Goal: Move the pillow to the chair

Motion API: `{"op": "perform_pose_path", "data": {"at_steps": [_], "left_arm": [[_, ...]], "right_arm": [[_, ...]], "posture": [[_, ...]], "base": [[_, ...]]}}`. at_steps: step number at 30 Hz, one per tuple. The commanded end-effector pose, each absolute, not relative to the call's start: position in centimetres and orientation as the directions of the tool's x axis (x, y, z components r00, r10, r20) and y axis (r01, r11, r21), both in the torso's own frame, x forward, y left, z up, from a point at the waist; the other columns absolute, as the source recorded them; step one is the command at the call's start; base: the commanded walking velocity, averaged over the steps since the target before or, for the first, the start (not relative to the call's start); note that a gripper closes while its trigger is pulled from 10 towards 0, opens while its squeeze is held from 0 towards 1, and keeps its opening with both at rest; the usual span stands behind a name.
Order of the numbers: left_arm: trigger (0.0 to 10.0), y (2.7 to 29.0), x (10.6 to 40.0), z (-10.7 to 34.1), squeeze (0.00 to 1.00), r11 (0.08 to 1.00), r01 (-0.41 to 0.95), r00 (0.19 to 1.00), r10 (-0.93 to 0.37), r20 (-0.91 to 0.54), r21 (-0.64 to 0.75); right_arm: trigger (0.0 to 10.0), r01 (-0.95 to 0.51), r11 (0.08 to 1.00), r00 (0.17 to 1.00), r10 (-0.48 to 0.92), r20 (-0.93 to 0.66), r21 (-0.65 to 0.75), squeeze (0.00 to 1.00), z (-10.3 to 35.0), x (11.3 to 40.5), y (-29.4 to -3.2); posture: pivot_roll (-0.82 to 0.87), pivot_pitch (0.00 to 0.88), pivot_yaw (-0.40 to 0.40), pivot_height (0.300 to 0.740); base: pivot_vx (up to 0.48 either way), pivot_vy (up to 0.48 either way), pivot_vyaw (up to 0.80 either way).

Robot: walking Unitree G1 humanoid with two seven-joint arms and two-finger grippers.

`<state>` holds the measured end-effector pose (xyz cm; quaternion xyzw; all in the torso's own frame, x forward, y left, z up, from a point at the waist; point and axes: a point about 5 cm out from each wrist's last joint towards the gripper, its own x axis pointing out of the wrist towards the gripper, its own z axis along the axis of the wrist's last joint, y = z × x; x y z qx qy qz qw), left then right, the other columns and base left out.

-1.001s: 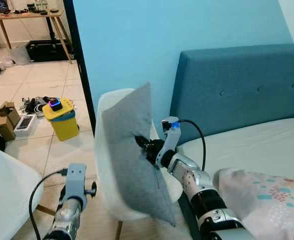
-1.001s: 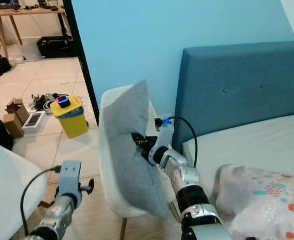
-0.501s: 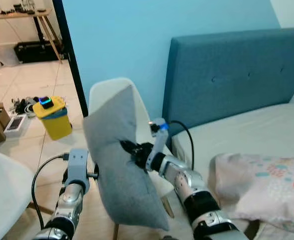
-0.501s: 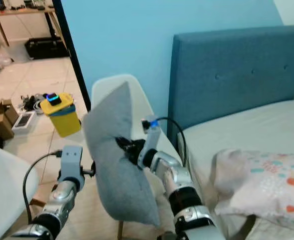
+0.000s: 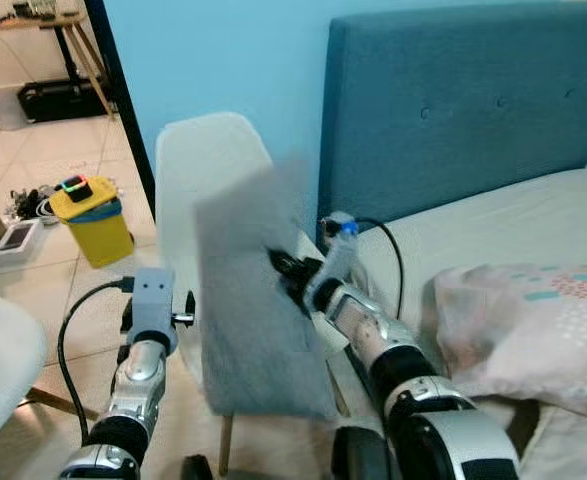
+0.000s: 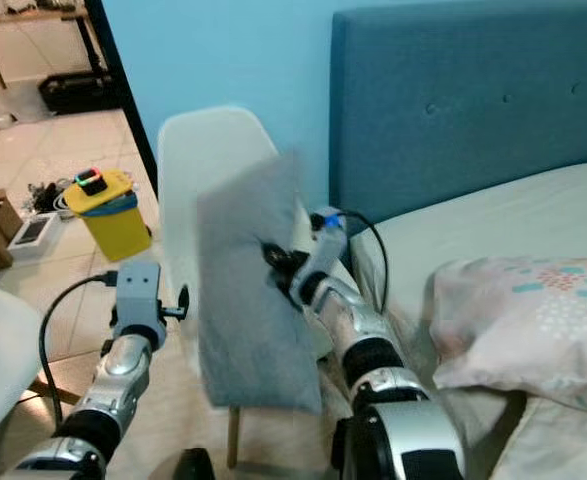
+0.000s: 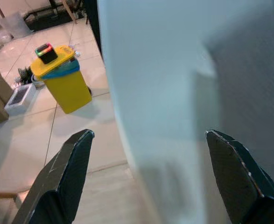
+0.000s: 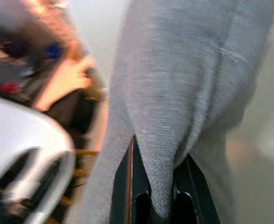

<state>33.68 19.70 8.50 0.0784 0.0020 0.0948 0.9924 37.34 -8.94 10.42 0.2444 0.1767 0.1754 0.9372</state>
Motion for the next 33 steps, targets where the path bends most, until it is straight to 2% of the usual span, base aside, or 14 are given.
{"op": "perform_pose_path", "data": {"at_steps": [1,2,3,6,11,14,19,21,23,29,33], "left_arm": [[10.0,20.4,33.9,9.7,0.00,0.959,-0.212,0.977,0.205,0.061,0.185],[10.0,20.5,34.0,10.1,0.00,0.957,-0.223,0.974,0.212,0.078,0.185],[10.0,20.5,34.0,10.1,0.00,0.957,-0.223,0.974,0.212,0.078,0.185],[10.0,20.8,34.1,11.1,0.00,0.954,-0.242,0.968,0.224,0.116,0.178],[10.0,20.7,34.2,11.9,0.00,0.953,-0.242,0.965,0.217,0.146,0.182],[10.0,20.3,34.4,12.8,0.00,0.954,-0.234,0.964,0.202,0.175,0.186],[10.0,20.1,34.5,13.4,0.00,0.955,-0.229,0.962,0.193,0.194,0.187],[10.0,20.0,34.8,15.1,0.00,0.956,-0.234,0.951,0.187,0.247,0.178],[10.0,20.0,34.9,16.2,0.00,0.956,-0.239,0.942,0.186,0.280,0.172],[10.0,20.5,34.6,19.7,0.00,0.949,-0.268,0.904,0.190,0.382,0.163],[10.0,20.6,34.2,20.5,0.00,0.949,-0.275,0.896,0.193,0.401,0.157]], "right_arm": [[10.0,-0.103,0.875,0.888,0.295,-0.353,0.473,0.00,8.8,36.9,-10.2],[10.0,-0.026,0.898,0.879,0.229,-0.417,0.439,0.00,7.8,36.6,-11.1],[10.0,-0.026,0.898,0.879,0.229,-0.417,0.439,0.00,7.8,36.6,-11.1],[10.0,0.094,0.910,0.822,0.158,-0.547,0.404,0.00,5.6,35.3,-11.7],[10.0,0.129,0.906,0.782,0.157,-0.603,0.403,0.00,4.3,34.4,-10.8],[10.0,0.099,0.877,0.762,0.237,-0.603,0.470,0.00,4.0,33.7,-8.0],[10.0,0.087,0.854,0.759,0.276,-0.590,0.512,0.00,4.1,33.6,-6.6],[10.0,0.062,0.830,0.765,0.317,-0.561,0.554,0.00,4.8,33.6,-4.6],[10.0,0.049,0.824,0.772,0.327,-0.545,0.564,0.00,5.2,33.7,-4.0],[10.0,0.061,0.818,0.835,0.272,-0.478,0.572,0.00,7.1,35.1,-4.0],[10.0,0.055,0.822,0.841,0.268,-0.470,0.566,0.00,7.4,35.3,-3.8]], "posture": [[-0.14,0.048,-0.014,0.530],[-0.13,0.049,-0.019,0.525],[-0.13,0.049,-0.019,0.525],[-0.12,0.047,-0.028,0.510],[-0.12,0.043,-0.027,0.505],[-0.13,0.039,-0.025,0.505],[-0.12,0.031,-0.025,0.505],[-0.12,0.023,-0.028,0.505],[-0.11,0.019,-0.029,0.505],[-0.09,0.005,-0.033,0.505],[-0.08,0.012,-0.033,0.505]], "base": [[0.000,0.000,0.00],[0.000,0.000,0.00],[0.000,0.000,0.00],[0.000,0.000,0.00],[0.000,0.000,0.00],[0.000,0.000,0.00],[0.000,0.000,0.00],[0.000,0.000,0.00],[0.000,0.000,0.00],[0.000,0.000,0.00],[0.000,0.000,0.00]]}}
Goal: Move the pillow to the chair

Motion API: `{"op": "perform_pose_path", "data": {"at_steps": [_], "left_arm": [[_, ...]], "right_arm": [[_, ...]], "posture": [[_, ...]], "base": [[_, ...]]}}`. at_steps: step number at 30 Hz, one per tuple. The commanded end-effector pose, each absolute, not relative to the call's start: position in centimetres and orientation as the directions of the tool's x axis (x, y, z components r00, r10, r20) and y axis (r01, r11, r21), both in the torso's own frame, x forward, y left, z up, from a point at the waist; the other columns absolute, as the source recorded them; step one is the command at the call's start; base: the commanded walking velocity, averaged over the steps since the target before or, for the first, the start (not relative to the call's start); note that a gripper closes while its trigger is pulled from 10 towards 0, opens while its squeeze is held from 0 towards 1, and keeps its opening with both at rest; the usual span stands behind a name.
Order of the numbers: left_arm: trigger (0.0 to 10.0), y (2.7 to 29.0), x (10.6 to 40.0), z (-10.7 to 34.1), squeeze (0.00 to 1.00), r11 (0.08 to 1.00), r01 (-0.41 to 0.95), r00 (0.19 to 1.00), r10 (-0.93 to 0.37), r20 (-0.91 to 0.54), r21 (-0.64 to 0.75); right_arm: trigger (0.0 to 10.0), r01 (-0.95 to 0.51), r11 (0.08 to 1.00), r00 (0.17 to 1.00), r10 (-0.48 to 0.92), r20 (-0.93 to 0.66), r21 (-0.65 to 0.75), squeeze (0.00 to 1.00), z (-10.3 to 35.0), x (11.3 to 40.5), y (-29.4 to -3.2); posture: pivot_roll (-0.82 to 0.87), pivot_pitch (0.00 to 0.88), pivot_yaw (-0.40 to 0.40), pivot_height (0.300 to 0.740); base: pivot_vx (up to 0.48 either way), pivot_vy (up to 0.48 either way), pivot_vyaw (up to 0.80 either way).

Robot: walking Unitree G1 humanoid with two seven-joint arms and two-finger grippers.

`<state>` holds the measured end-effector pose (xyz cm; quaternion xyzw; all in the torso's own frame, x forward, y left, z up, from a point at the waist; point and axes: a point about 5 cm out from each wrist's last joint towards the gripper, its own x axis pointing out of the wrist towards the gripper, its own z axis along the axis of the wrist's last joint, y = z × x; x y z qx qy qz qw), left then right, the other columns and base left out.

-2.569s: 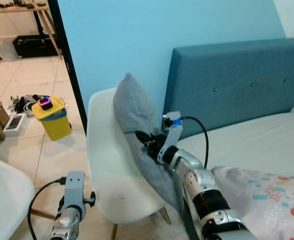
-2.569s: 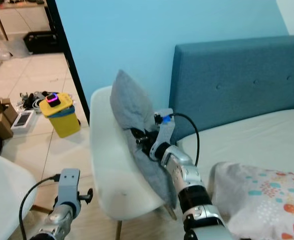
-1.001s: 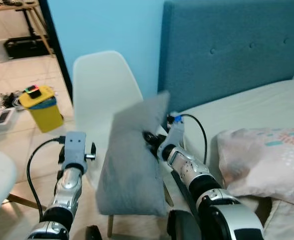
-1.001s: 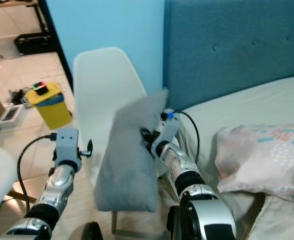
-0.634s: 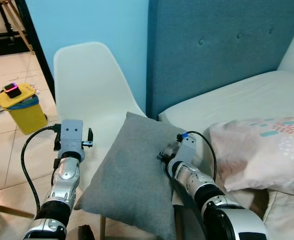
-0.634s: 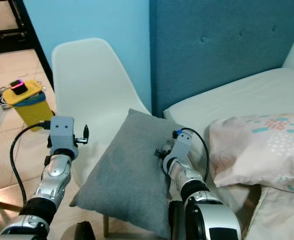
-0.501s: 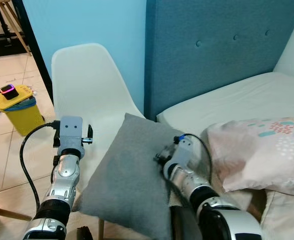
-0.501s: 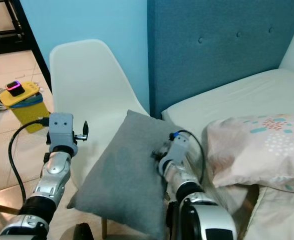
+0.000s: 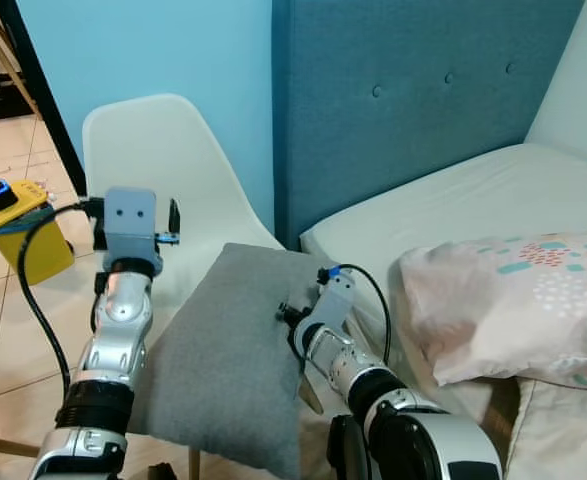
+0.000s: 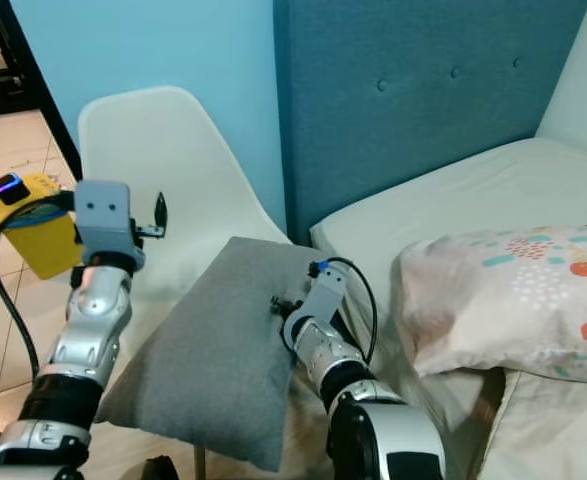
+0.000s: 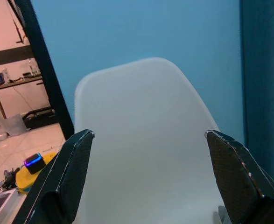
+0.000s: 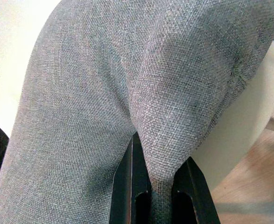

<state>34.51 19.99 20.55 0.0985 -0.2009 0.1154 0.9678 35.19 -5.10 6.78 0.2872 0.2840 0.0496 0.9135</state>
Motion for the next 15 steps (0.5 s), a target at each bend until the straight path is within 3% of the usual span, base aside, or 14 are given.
{"op": "perform_pose_path", "data": {"at_steps": [1,5,7,8,9,10,15], "left_arm": [[10.0,20.6,34.2,20.5,0.00,0.949,-0.275,0.896,0.193,0.401,0.157],[10.0,20.5,33.9,20.6,0.00,0.949,-0.274,0.896,0.194,0.400,0.154],[10.0,20.4,33.8,20.6,0.00,0.950,-0.273,0.898,0.193,0.396,0.155],[10.0,20.2,33.7,20.6,0.00,0.951,-0.270,0.900,0.193,0.390,0.153],[10.0,20.2,33.7,20.6,0.00,0.951,-0.270,0.900,0.193,0.390,0.153],[10.0,20.1,33.7,20.5,0.00,0.952,-0.267,0.902,0.192,0.387,0.152],[10.0,19.7,33.6,20.3,0.00,0.957,-0.255,0.912,0.189,0.365,0.140]], "right_arm": [[10.0,0.055,0.822,0.841,0.268,-0.470,0.566,0.00,7.4,35.3,-3.8],[10.0,0.036,0.832,0.840,0.274,-0.468,0.553,0.00,7.4,35.2,-3.5],[10.0,0.022,0.838,0.842,0.278,-0.462,0.545,0.05,7.5,35.2,-3.5],[10.0,0.006,0.841,0.849,0.283,-0.447,0.542,0.65,7.7,35.4,-3.8],[10.0,0.006,0.841,0.849,0.283,-0.447,0.542,0.65,7.7,35.4,-3.8],[10.0,-0.002,0.852,0.855,0.273,-0.441,0.523,1.00,7.8,35.6,-4.1],[10.0,0.006,0.895,0.879,0.208,-0.429,0.446,1.00,8.1,36.3,-6.2]], "posture": [[-0.08,0.012,-0.033,0.505],[-0.08,0.013,-0.033,0.505],[-0.08,0.013,-0.033,0.505],[-0.08,0.018,-0.033,0.505],[-0.08,0.018,-0.033,0.505],[-0.08,0.018,-0.033,0.505],[-0.11,0.028,-0.023,0.505]], "base": [[0.000,0.000,0.00],[0.000,0.000,0.00],[0.000,0.000,0.00],[0.000,0.000,0.00],[0.000,0.000,0.00],[0.000,0.000,0.00],[0.000,0.000,0.00]]}}
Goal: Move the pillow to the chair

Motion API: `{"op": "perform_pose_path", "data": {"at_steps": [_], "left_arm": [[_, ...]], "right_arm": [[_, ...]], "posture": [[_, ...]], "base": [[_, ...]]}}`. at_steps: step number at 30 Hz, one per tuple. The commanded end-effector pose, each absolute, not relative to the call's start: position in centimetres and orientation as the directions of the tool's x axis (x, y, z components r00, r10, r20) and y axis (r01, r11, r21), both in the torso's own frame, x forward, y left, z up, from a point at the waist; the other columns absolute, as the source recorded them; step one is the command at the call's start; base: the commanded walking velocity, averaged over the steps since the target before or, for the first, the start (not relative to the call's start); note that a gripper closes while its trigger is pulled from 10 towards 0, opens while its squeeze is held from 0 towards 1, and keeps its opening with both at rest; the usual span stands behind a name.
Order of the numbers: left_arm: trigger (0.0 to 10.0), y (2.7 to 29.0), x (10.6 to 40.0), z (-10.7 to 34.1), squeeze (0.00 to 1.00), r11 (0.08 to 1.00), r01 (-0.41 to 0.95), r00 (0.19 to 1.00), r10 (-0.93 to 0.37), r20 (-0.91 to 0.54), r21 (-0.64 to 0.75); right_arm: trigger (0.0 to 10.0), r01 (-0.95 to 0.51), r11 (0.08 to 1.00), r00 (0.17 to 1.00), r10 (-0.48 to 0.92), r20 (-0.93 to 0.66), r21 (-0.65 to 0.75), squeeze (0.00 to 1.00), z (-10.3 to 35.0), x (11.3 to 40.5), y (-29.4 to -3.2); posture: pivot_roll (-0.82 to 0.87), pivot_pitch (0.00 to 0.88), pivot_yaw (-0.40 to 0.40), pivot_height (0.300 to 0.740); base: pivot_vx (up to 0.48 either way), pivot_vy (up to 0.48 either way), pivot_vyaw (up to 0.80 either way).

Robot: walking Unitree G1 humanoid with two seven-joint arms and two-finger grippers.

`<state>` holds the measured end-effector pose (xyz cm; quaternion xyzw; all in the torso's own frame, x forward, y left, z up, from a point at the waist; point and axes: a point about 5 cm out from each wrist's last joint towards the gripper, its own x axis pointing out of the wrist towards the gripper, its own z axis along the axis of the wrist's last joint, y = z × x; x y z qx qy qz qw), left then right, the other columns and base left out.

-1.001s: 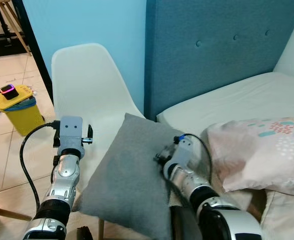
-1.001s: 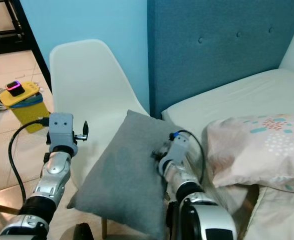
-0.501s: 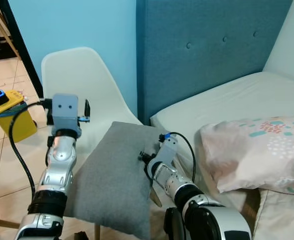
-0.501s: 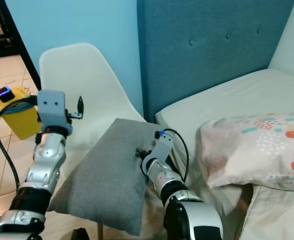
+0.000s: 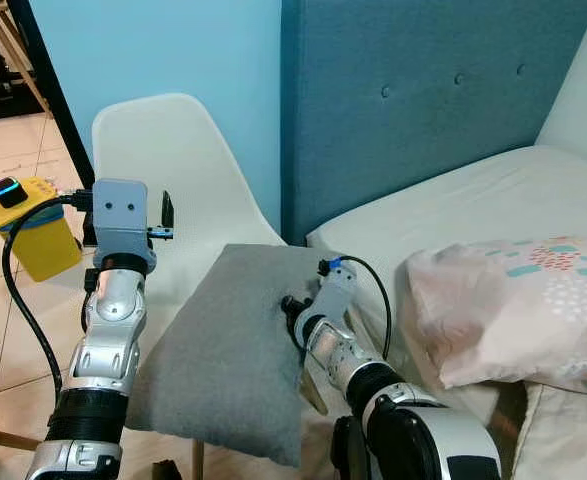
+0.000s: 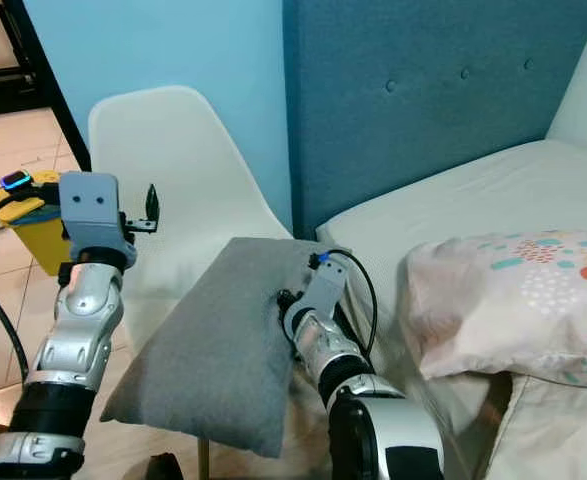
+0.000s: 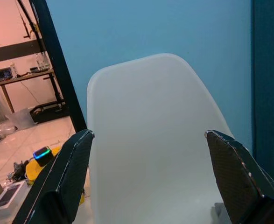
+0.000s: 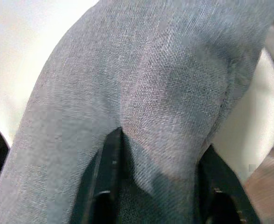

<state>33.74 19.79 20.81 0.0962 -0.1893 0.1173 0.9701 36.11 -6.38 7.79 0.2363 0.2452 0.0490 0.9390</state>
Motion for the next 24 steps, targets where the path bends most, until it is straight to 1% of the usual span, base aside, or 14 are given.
{"op": "perform_pose_path", "data": {"at_steps": [1,2,3,4,6,7,10,12,15,18,19,20,21,24], "left_arm": [[10.0,19.6,33.6,20.3,0.00,0.958,-0.252,0.913,0.188,0.363,0.139],[10.0,19.6,33.7,20.3,0.00,0.958,-0.251,0.913,0.187,0.363,0.139],[10.0,19.3,33.8,20.4,0.00,0.960,-0.243,0.916,0.179,0.360,0.140],[10.0,19.3,33.8,20.4,0.00,0.960,-0.243,0.916,0.179,0.360,0.140],[10.0,19.2,33.8,20.4,0.00,0.961,-0.237,0.918,0.175,0.356,0.139],[10.0,19.2,33.8,20.4,0.00,0.961,-0.237,0.918,0.175,0.356,0.139],[10.0,19.1,33.8,20.5,0.00,0.964,-0.229,0.922,0.170,0.347,0.137],[10.0,19.1,33.9,20.5,0.00,0.964,-0.228,0.923,0.169,0.346,0.136],[10.0,18.4,34.0,20.5,0.00,0.982,-0.160,0.935,0.119,0.334,0.100],[10.0,18.1,34.1,20.6,0.00,0.987,-0.132,0.938,0.096,0.333,0.088],[10.0,17.9,34.1,20.6,0.00,0.991,-0.111,0.939,0.079,0.334,0.079],[10.0,17.9,34.1,20.6,0.00,0.991,-0.111,0.939,0.079,0.334,0.079],[10.0,17.7,34.2,20.4,0.00,0.996,-0.086,0.944,0.070,0.321,0.036],[10.0,17.8,34.2,20.1,0.00,0.996,-0.086,0.950,0.084,0.300,-0.007]], "right_arm": [[10.0,0.014,0.904,0.884,0.188,-0.428,0.428,1.00,8.1,36.4,-6.7],[10.0,0.020,0.909,0.887,0.176,-0.427,0.416,1.00,8.2,36.5,-7.1],[10.0,0.053,0.930,0.900,0.114,-0.422,0.364,1.00,8.3,36.8,-8.8],[10.0,0.053,0.930,0.900,0.114,-0.422,0.364,1.00,8.3,36.8,-8.8],[10.0,0.098,0.944,0.907,0.046,-0.418,0.316,1.00,8.4,37.1,-10.8],[10.0,0.098,0.944,0.907,0.046,-0.418,0.316,1.00,8.4,37.1,-10.8],[10.0,0.149,0.961,0.915,-0.044,-0.401,0.233,1.00,8.8,37.4,-13.2],[10.0,0.156,0.962,0.915,-0.055,-0.400,0.225,1.00,8.8,37.5,-13.4],[10.0,0.153,0.983,0.937,-0.110,-0.333,0.106,1.00,10.3,38.1,-15.9],[10.0,0.125,0.988,0.948,-0.092,-0.305,0.091,1.00,10.8,38.4,-16.2],[10.0,0.081,0.993,0.960,-0.054,-0.275,0.088,0.67,11.3,38.6,-16.0],[10.0,0.081,0.993,0.960,-0.054,-0.275,0.088,0.67,11.3,38.6,-16.0],[10.0,-0.028,0.985,0.979,0.061,-0.193,0.168,0.00,12.7,39.1,-15.4],[10.0,-0.103,0.965,0.983,0.136,-0.124,0.243,0.00,13.7,39.4,-14.9]], "posture": [[-0.11,0.029,-0.022,0.505],[-0.11,0.029,-0.022,0.505],[-0.12,0.029,-0.018,0.505],[-0.12,0.029,-0.018,0.505],[-0.13,0.033,-0.012,0.505],[-0.13,0.033,-0.012,0.505],[-0.13,0.031,-0.008,0.505],[-0.13,0.031,-0.008,0.505],[-0.15,0.030,-0.003,0.505],[-0.15,0.038,0.002,0.505],[-0.15,0.038,0.003,0.505],[-0.15,0.038,0.003,0.505],[-0.16,0.038,0.005,0.505],[-0.16,0.038,0.005,0.510]], "base": [[0.000,0.000,0.00],[0.000,0.000,0.00],[0.000,0.000,0.00],[0.000,0.000,0.00],[0.000,0.000,0.00],[0.000,0.000,0.00],[0.000,0.000,0.00],[0.000,0.000,0.00],[0.000,0.000,0.00],[0.000,0.000,0.00],[0.000,0.000,0.00],[0.000,0.000,0.00],[0.000,0.000,0.00],[0.000,0.000,0.00]]}}
